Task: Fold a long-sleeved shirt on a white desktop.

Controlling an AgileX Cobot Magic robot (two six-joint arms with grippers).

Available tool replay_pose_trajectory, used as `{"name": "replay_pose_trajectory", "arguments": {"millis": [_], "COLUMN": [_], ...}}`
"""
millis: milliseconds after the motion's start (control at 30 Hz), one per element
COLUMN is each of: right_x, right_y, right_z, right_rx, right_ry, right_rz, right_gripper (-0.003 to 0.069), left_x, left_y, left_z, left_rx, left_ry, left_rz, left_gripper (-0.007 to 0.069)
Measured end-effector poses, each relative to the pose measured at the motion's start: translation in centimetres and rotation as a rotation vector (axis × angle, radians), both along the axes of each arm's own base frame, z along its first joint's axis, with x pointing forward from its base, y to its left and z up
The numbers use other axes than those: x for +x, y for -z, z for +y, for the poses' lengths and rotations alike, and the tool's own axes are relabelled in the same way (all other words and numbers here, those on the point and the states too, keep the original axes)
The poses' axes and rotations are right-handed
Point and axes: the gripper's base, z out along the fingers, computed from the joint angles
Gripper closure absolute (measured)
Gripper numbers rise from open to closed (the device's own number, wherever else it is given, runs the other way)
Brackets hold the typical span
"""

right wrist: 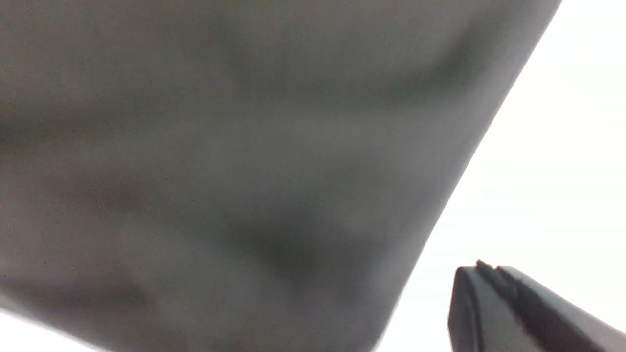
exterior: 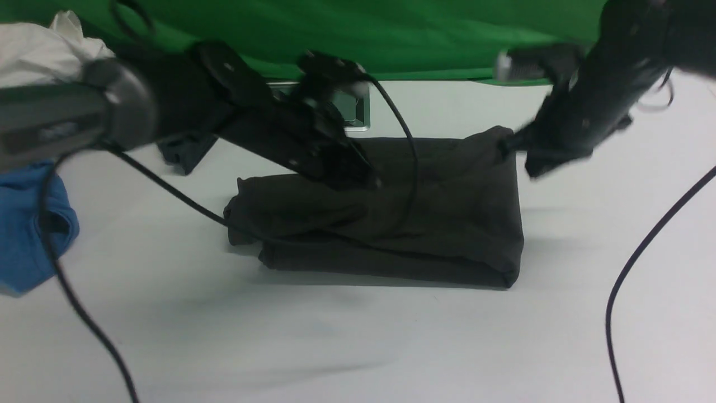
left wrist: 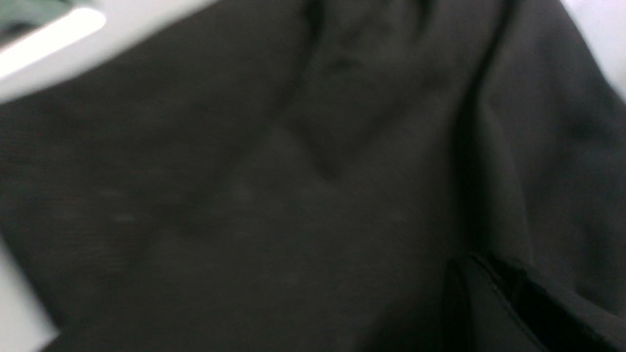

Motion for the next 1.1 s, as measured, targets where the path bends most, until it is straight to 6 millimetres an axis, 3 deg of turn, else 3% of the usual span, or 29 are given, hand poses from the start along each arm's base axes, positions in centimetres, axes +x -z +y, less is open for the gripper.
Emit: {"name": "replay_pose_trajectory", "arguments": {"millis": [133, 167, 200, 233, 333, 367, 433, 500, 600, 633, 667, 733, 800, 833, 867, 967, 1033, 1100], "right_x": [1.8, 1.9, 3.0, 3.1, 5.2, 5.3, 6.7, 7.2, 7.8, 7.8, 8.1, 8.4, 8.7, 8.8, 8.9, 8.4, 7.6, 5.6], "right_y": [-0.3, -0.4, 1.1, 1.0, 4.7, 4.9, 7.5, 8.6, 10.1, 10.2, 10.2, 9.7, 8.7, 8.7, 7.4, 4.3, 2.2, -1.9], "right_z": [0.3, 0.3, 0.5, 0.5, 0.5, 0.5, 0.3, 0.2, 0.2, 0.2, 0.1, 0.1, 0.1, 0.2, 0.1, 0.0, -0.1, -0.6], "right_rx": [0.045, 0.047, 0.051, 0.053, 0.048, 0.048, 0.030, 0.018, 0.007, 0.006, 0.004, 0.007, 0.011, 0.011, 0.008, -0.003, -0.003, 0.000], "right_ry": [0.013, 0.013, 0.021, 0.021, 0.032, 0.032, 0.026, 0.015, 0.001, 0.001, -0.008, -0.009, -0.011, -0.012, -0.024, -0.061, -0.070, -0.077], "right_rz": [-0.116, -0.123, -0.133, -0.138, -0.092, -0.089, -0.037, -0.009, 0.009, 0.011, -0.002, -0.022, -0.043, -0.044, -0.048, -0.051, -0.060, -0.085], "right_gripper": [0.0643, 0.0643, 0.0643, 0.0643, 0.0643, 0.0643, 0.0643, 0.0643, 0.0642, 0.0642, 0.0641, 0.0641, 0.0641, 0.0641, 0.0641, 0.0641, 0.0641, 0.0641], "left_x": [-0.5, -0.6, -0.5, -0.5, -0.6, -0.6, -1.0, -1.4, -2.5, -2.5, -3.3, -4.9, -7.0, -7.0, -9.4, -13.6, -15.7, -19.2], "left_y": [3.8, 3.9, 4.3, 4.4, 4.4, 4.4, 3.8, 3.1, -1.0, -1.4, -4.9, -9.6, -13.7, -13.6, -16.5, -18.7, -18.8, -18.3], "left_z": [-1.5, -1.5, -1.7, -1.7, -1.7, -1.7, -1.7, -1.6, -1.1, -1.0, -0.6, 0.1, 1.2, 1.2, 2.4, 4.5, 5.6, 7.4], "left_rx": [0.092, 0.098, 0.101, 0.102, 0.104, 0.104, 0.103, 0.111, 0.100, 0.096, 0.068, 0.026, -0.013, -0.011, -0.039, -0.068, -0.082, -0.100], "left_ry": [0.060, 0.064, 0.057, 0.059, 0.064, 0.063, 0.080, 0.100, 0.110, 0.108, 0.095, 0.077, 0.056, 0.055, 0.034, -0.004, -0.025, -0.062], "left_rz": [0.079, 0.082, 0.104, 0.107, 0.134, 0.134, 0.152, 0.161, 0.098, 0.090, 0.012, -0.099, -0.219, -0.220, -0.321, -0.445, -0.489, -0.565], "left_gripper": [0.0608, 0.0608, 0.0608, 0.0608, 0.0608, 0.0608, 0.0608, 0.0608, 0.0608, 0.0608, 0.0608, 0.0608, 0.0608, 0.0608, 0.0608, 0.0608, 0.0608, 0.0608]}}
